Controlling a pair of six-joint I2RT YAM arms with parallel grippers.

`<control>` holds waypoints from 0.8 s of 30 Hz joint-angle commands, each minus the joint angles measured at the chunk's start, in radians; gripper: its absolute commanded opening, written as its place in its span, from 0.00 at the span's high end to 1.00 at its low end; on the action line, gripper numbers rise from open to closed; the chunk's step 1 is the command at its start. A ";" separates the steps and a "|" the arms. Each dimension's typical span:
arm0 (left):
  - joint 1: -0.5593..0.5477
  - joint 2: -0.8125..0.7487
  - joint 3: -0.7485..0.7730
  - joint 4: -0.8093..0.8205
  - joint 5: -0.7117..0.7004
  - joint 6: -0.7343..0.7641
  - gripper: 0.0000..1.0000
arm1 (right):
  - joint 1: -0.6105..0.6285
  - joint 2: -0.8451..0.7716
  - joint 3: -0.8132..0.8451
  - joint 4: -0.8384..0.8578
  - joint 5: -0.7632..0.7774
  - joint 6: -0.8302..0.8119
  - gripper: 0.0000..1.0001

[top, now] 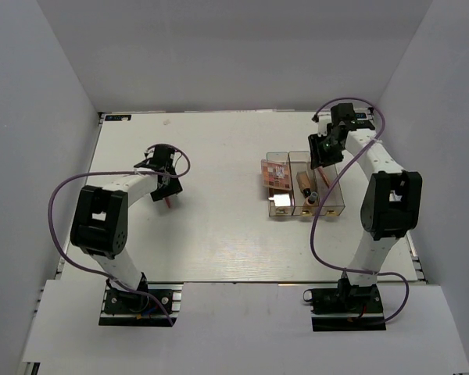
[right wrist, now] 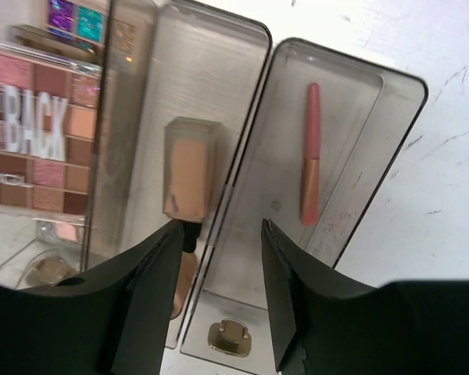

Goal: Organize the makeup

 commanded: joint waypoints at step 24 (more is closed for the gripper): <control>0.032 -0.009 -0.038 0.048 0.077 0.029 0.98 | -0.019 -0.172 0.070 -0.028 -0.356 -0.107 0.23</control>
